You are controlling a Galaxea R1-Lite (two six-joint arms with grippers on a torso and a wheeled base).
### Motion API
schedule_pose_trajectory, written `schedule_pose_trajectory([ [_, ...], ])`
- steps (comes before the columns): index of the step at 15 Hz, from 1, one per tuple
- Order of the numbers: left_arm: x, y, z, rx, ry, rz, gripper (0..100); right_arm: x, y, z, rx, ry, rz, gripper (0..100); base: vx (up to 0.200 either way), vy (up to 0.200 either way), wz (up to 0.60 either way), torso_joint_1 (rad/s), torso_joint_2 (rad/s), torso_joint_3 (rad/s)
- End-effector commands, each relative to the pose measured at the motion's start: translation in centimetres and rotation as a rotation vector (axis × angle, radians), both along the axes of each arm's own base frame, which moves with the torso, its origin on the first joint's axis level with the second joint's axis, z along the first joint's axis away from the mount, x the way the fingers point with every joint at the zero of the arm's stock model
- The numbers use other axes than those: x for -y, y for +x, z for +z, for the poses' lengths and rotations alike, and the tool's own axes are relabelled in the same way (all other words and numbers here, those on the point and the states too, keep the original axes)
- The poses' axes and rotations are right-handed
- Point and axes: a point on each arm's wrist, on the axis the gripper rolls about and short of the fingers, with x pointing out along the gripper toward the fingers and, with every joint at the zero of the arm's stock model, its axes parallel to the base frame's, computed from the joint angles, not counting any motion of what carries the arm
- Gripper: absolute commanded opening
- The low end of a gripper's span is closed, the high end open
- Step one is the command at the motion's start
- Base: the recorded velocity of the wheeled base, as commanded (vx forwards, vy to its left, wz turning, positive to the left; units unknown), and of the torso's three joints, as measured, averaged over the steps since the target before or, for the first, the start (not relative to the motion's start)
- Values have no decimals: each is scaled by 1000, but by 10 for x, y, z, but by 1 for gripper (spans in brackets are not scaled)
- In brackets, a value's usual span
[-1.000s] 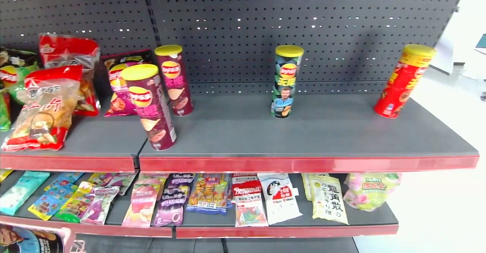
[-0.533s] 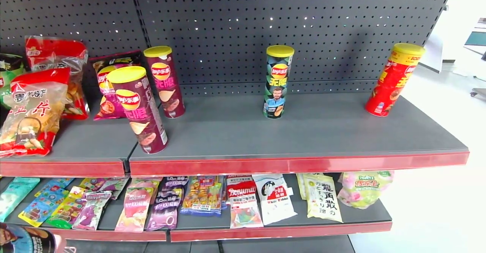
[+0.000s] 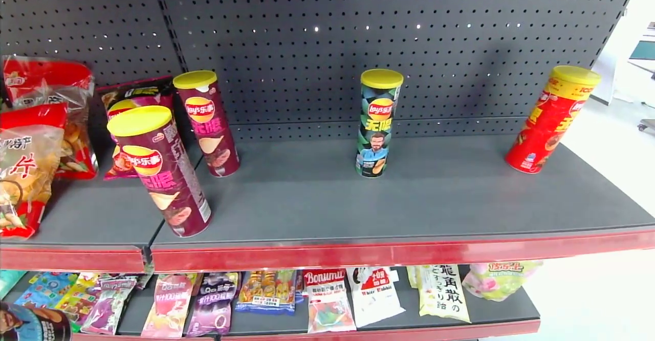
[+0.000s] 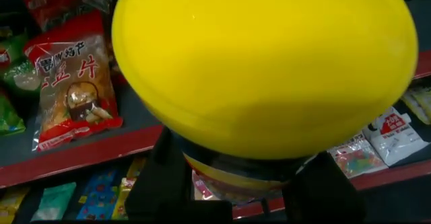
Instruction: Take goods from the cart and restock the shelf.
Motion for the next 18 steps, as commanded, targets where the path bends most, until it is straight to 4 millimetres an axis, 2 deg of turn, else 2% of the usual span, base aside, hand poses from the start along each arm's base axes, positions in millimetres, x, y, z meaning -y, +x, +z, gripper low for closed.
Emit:
schedule_pose_trajectory([
  [1, 0, -3, 0, 16, 1, -6, 0, 0, 0, 0, 0, -1, 1, 100, 0, 0, 0, 0, 0, 0],
  [7, 0, -10, -2, 56, 1, -36, 0, 0, 0, 0, 0, -2, 1, 100, 0, 0, 0, 8, -25, -15],
  [16, 0, -14, -15, 67, 1, -36, 0, 0, 0, 1, -4, 5, 6, 100, 0, 0, 0, 143, -337, -189],
  [18, 0, -15, -19, 61, -10, -43, 0, 0, 6, 2, -79, 0, 38, 100, 0, 0, 0, 13, -28, -13],
])
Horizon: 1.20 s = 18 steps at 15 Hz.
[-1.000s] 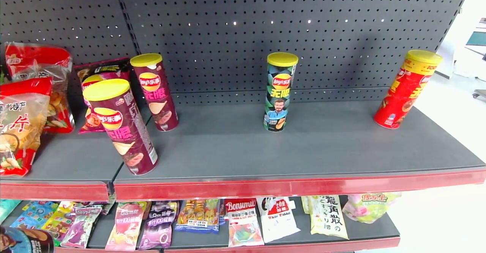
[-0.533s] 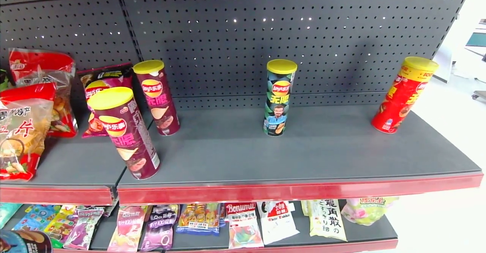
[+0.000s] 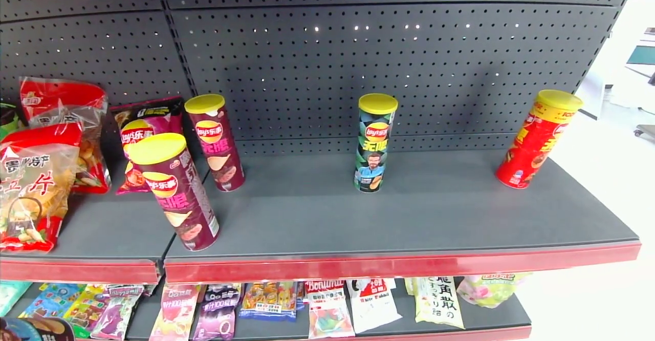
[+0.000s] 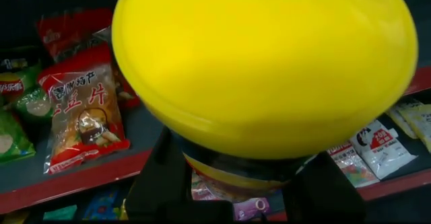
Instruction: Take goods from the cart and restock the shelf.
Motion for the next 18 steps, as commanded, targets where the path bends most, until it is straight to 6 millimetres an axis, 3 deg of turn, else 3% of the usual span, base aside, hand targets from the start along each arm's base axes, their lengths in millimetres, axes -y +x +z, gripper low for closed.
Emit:
schedule_pose_trajectory([
  [1, 0, -1, -2, -14, -28, -17, 0, 0, 4, 1, -51, -1, 36, 100, 0, 0, 0, 0, 0, 0],
  [4, 1, 3, 6, -55, -125, -67, 0, 0, 4, 1, -44, -4, 32, 100, 0, 0, 0, 0, 0, 0],
  [5, 2, 7, 7, -73, -132, -60, 0, 0, 2, 11, -17, -25, 39, 100, 0, 0, 0, 0, 0, 0],
  [6, 2, 13, 9, -106, -132, -58, 0, 0, 16, 93, 9, -20, 58, 100, 0, 0, 0, 0, 0, 0],
  [7, 2, 17, 10, -129, -134, -53, 0, -1, 39, 146, 14, 3, 58, 100, 0, 0, 0, 0, 0, 0],
  [8, 2, 20, 8, -149, -132, -56, 0, -3, 62, 179, 6, 9, 78, 100, 0, 0, 0, 0, 0, 0],
  [9, 2, 25, 11, -178, -126, -61, 0, -6, 102, 190, -81, -9, 94, 100, 0, 0, 0, 0, 0, 0],
  [10, 3, 31, 13, -203, -126, -61, 0, -11, 126, 185, -149, -64, 132, 100, 0, 0, 0, 0, 0, 0],
  [11, 3, 34, 19, -209, -135, -68, 0, -26, 161, 186, -175, -90, 241, 100, 0, 0, 0, 0, 0, 0],
  [13, 3, 38, 24, -223, -153, -86, 0, -55, 202, 191, -143, -53, 394, 100, 0, 0, 0, 0, 0, 0],
  [14, 3, 39, 25, -232, -155, -83, 0, -74, 237, 184, -172, -41, 544, 100, 0, 0, 0, 0, 0, 0],
  [18, 3, 42, 26, -241, -155, -60, 0, -92, 297, 169, -208, -64, 823, 100, 0, 0, 0, 0, 0, 0],
])
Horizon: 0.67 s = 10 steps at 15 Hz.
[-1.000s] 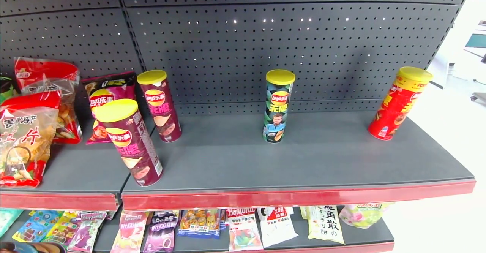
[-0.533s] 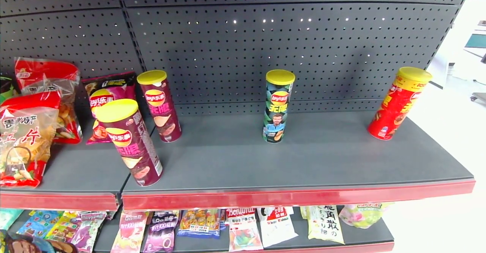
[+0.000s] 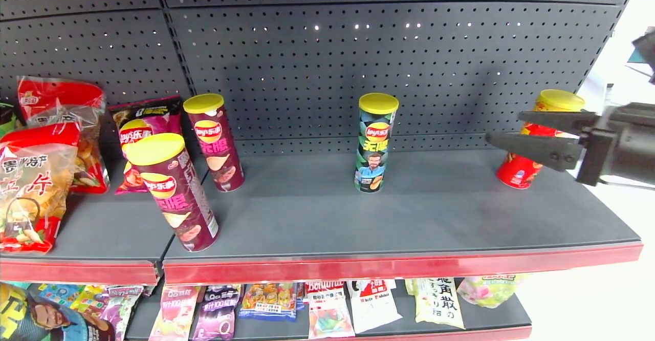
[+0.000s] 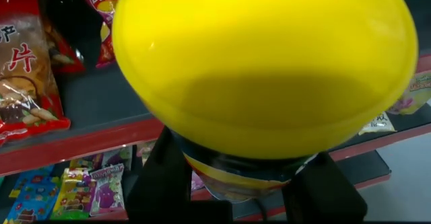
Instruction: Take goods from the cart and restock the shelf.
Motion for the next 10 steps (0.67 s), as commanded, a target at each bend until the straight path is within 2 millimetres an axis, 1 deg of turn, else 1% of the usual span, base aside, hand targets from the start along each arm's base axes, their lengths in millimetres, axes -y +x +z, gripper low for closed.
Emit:
schedule_pose_trajectory([
  [1, 0, 2, 0, -12, 2, 13, 0, -32, 82, -31, -64, -52, 205, 100, 0, 0, 0, 0, 0, 0],
  [5, -1, 1, -1, -7, 6, 30, 0, -44, 105, -46, -86, -52, 330, 100, 0, 0, 0, 0, 0, 0],
  [6, -1, 1, 0, -7, 6, 30, 0, -45, 108, -46, -85, -52, 331, 100, 0, 0, 0, 0, 0, 0],
  [9, 0, 2, 1, -9, 10, 24, 0, -46, 119, -58, -111, -58, 335, 100, 0, 0, 0, 0, 0, 0],
  [10, 0, 2, 2, -3, 9, 24, 0, -47, 124, -58, -110, -58, 335, 100, 0, 0, 0, 0, 0, 0],
])
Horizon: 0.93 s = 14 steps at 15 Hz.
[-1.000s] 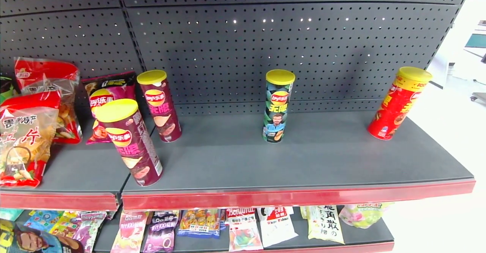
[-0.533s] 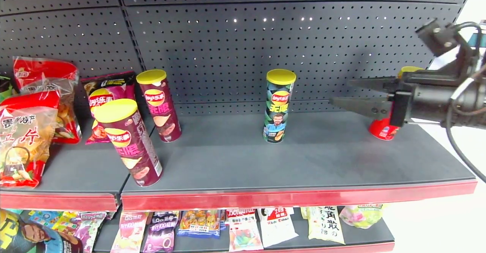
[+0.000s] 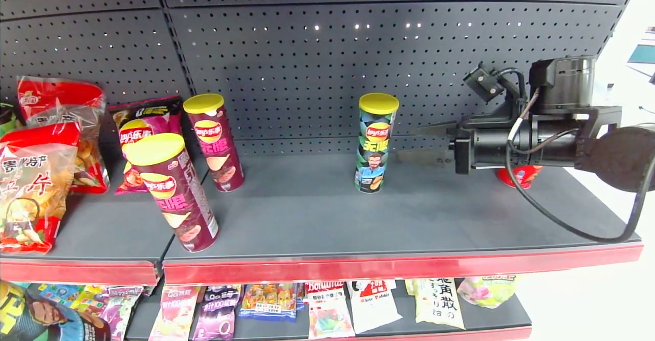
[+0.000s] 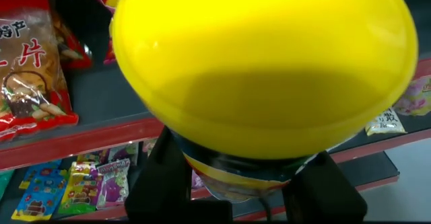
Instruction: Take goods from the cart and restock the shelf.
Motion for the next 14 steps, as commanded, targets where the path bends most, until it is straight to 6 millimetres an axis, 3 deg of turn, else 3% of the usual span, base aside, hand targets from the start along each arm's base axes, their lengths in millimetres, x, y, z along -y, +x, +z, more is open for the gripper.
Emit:
schedule_pose_trajectory([
  [1, 0, 0, 1, 2, 1, -1, 0, -4, 14, -11, -23, -8, 1, 100, 0, 0, 0, 0, 0, 0],
  [9, 0, 4, 5, -8, 7, 15, 0, -6, 59, -30, 27, -43, 15, 100, 0, 0, 0, 0, 0, 0],
  [14, 0, 5, 5, -13, 7, 17, 0, -11, 70, -37, 23, -41, 30, 100, 0, 0, 0, 0, 0, 0],
])
